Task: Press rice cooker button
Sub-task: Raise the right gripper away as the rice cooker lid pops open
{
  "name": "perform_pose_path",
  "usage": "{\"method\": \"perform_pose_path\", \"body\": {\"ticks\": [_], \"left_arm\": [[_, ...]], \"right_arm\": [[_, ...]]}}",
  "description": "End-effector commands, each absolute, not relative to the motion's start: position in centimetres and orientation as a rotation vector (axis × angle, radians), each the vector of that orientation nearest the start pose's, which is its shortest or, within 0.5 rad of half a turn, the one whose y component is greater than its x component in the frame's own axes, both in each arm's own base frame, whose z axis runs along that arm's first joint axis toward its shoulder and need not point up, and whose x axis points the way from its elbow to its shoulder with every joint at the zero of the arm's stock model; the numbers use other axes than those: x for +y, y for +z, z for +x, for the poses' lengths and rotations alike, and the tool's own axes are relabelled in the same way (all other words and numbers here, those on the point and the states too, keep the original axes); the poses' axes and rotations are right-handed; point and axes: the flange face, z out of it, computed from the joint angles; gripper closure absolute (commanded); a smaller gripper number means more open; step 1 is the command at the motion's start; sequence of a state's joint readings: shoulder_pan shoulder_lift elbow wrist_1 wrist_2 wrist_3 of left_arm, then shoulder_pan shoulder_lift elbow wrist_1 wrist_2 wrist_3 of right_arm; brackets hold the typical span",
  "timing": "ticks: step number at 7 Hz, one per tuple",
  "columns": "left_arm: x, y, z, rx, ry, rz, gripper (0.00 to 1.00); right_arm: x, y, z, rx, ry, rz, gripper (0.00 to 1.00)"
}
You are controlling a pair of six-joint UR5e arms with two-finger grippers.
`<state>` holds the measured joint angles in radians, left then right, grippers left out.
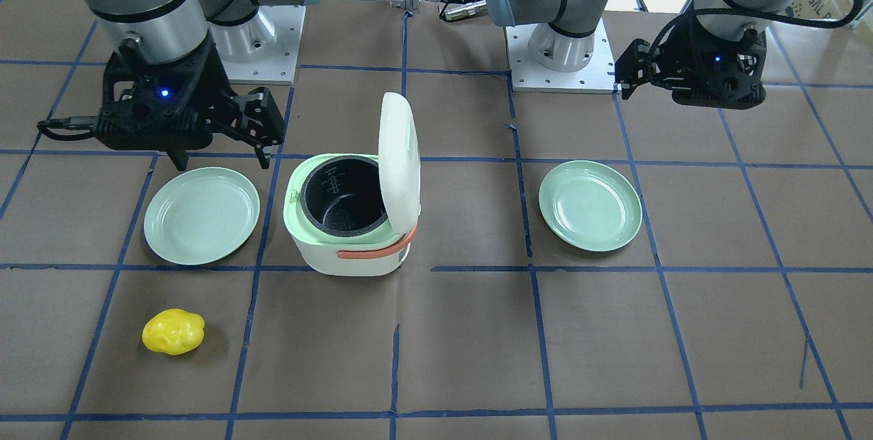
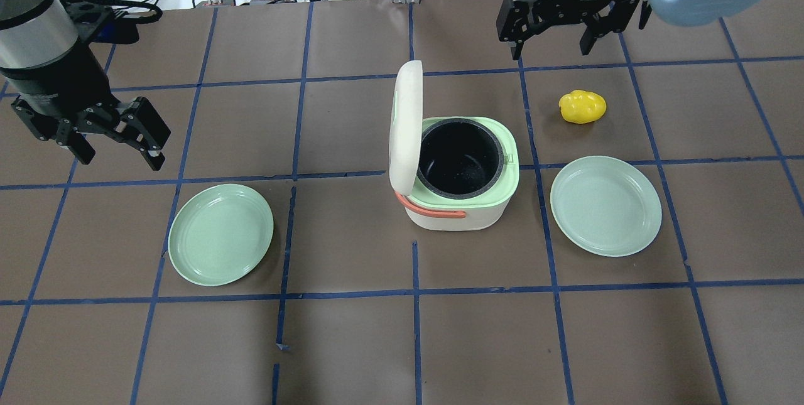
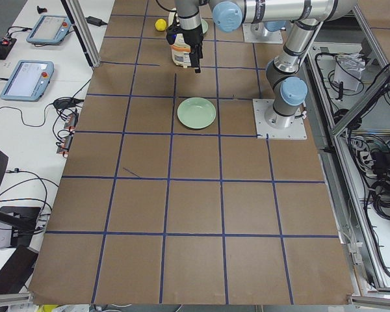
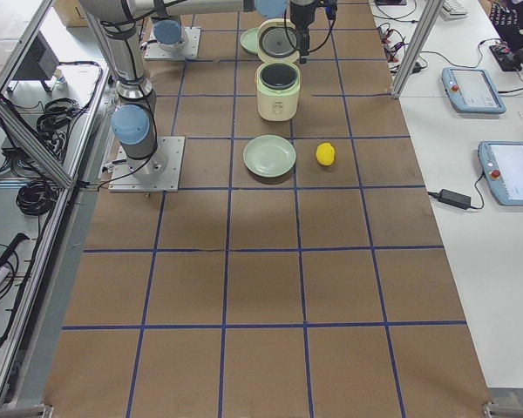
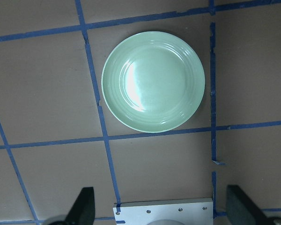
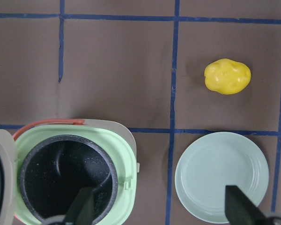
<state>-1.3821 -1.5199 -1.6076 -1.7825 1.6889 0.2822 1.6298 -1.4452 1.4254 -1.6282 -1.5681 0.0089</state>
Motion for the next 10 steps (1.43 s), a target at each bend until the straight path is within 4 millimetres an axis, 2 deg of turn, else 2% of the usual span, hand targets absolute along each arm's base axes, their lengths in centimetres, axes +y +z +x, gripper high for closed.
{"method": "perform_pose_path", "body": {"ticks": [1,3,4,10], "left_arm": [[-46.4,47.6,-3.5,3.051,0.337,0.161,0.00],[-46.4,47.6,-3.5,3.051,0.337,0.161,0.00],[-46.4,47.6,-3.5,3.051,0.337,0.161,0.00],[-46.4,47.6,-3.5,3.049,0.337,0.161,0.00]], "right_arm": [[-53.3,49.9,14.1,3.130,-0.022,-0.084,0.00],[-51.8,49.0,14.4,3.125,-0.005,-0.089,0.00],[-50.9,49.5,14.4,3.125,-0.029,-0.079,0.00],[-51.0,49.5,14.6,3.125,-0.038,-0.087,0.00]]}}
